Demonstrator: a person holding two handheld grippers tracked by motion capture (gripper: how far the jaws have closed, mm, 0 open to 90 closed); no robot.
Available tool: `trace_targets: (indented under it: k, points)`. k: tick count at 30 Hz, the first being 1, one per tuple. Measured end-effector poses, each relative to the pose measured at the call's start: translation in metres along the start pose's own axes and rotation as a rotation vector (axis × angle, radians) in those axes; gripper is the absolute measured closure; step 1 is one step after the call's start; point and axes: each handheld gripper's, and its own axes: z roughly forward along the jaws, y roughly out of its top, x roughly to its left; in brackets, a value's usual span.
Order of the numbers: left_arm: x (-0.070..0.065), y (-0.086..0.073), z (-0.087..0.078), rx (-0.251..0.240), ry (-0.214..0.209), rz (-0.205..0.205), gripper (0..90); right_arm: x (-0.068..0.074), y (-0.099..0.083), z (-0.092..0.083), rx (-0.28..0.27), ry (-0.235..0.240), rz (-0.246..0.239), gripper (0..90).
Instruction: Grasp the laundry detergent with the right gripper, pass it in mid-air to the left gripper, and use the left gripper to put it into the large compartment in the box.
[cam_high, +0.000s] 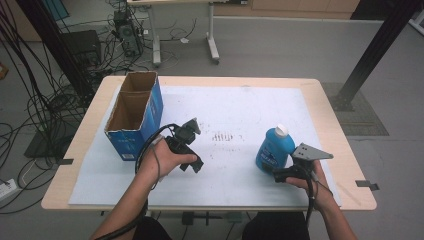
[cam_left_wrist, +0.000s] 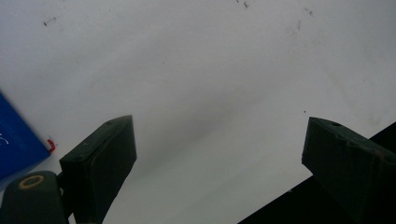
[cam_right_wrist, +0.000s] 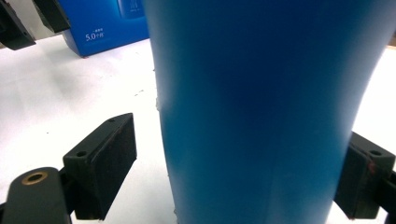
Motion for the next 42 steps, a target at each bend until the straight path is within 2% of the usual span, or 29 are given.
trace_targets:
  k: [12, 20, 42]
  points:
    - [0.0001, 0.0001, 0.0015, 0.003, -0.003, -0.001, 10.4, 0.0006, -0.0003, 0.0037, -0.008, 0.000, 0.002, 14.2]
    - [-0.0005, 0.0004, 0.0018, 0.004, -0.003, 0.001, 10.4, 0.0006, -0.0003, 0.0037, -0.026, -0.013, 0.000, 22.8]
    - [-0.0021, 0.0019, 0.0017, -0.003, -0.010, 0.002, 10.4, -0.0001, 0.0009, 0.0020, -0.057, -0.053, -0.008, 34.9]
